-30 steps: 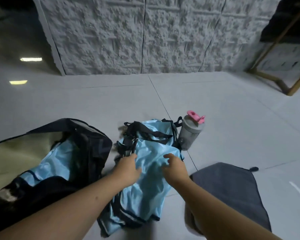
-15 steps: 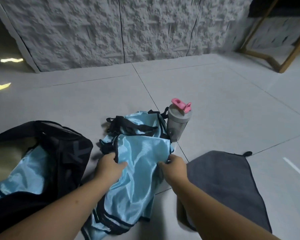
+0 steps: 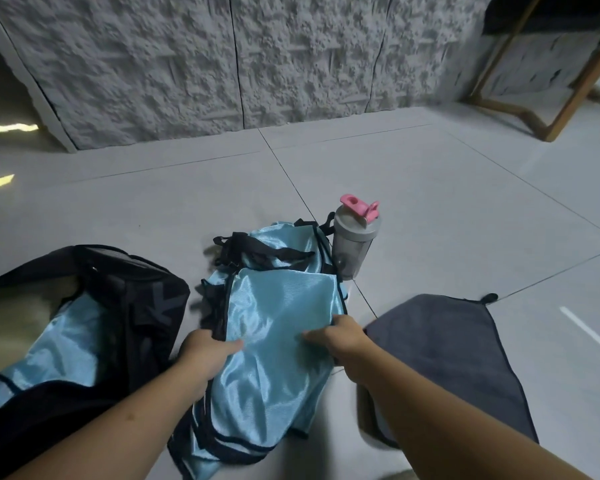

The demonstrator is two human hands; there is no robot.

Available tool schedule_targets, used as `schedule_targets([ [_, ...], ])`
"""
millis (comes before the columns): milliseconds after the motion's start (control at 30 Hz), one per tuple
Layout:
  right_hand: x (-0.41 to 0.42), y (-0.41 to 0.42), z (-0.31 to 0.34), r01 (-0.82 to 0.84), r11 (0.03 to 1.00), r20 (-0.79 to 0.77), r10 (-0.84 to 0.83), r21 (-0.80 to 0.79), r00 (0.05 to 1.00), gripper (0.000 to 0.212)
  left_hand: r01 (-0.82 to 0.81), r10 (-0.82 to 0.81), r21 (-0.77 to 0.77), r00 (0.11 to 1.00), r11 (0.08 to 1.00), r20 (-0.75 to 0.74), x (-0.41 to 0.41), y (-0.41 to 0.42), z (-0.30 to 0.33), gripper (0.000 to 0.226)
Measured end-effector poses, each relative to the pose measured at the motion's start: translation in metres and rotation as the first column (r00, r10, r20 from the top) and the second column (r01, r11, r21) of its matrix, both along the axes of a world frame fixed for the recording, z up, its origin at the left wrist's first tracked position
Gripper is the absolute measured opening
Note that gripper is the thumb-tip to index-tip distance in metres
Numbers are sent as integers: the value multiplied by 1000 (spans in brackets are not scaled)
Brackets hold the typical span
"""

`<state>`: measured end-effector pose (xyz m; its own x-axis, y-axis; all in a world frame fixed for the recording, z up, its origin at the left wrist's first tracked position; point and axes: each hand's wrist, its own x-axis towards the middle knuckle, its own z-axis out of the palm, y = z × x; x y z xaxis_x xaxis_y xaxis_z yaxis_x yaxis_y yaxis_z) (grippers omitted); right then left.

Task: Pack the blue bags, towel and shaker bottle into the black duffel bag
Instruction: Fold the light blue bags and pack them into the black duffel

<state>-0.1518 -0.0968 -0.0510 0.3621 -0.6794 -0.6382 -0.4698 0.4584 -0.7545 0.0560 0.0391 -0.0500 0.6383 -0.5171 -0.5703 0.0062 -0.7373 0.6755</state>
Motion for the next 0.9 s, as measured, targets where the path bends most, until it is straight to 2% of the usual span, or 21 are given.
schedule_targets([
  [100, -1, 3, 2, -42, 997, -26, 43, 70, 999, 35, -23, 20, -24, 994, 999, -103, 4, 4, -4, 32],
  [233, 6, 4, 8, 36, 973, 139, -70, 227, 988, 34, -112, 95, -89, 980, 990, -177, 22, 4, -32, 60],
  [333, 10, 4, 11, 51, 956, 166, -102, 289, 981, 31, -91, 70, -116, 983, 989, -172, 23, 5, -32, 57],
  [433, 11, 6, 9, 14, 961, 158, -60, 275, 986, 30, -9, -1, -81, 993, 997, -115, 13, 7, -16, 60],
  [533, 8, 9, 4, 22, 977, 117, -48, 212, 992, 41, 38, -39, -15, 997, 999, -66, 10, 7, -14, 54],
  [600, 7, 10, 2, 54, 985, 94, -70, 166, 993, 43, 52, -52, -3, 994, 999, -91, 8, 6, -14, 42],
  [700, 5, 6, 0, 128, 985, 29, -132, 117, 991, 33, 90, -88, 2, 983, 996, -160, 6, 6, -15, 27],
  [800, -1, 1, -2, 136, 986, -41, -132, 100, 990, 18, 136, -135, 6, 985, 991, -106, 3, 5, -8, 37],
  [900, -4, 0, -5, 81, 988, -37, -77, 134, 996, 29, 86, -88, -71, 995, 994, -35, 2, 0, -3, 51],
])
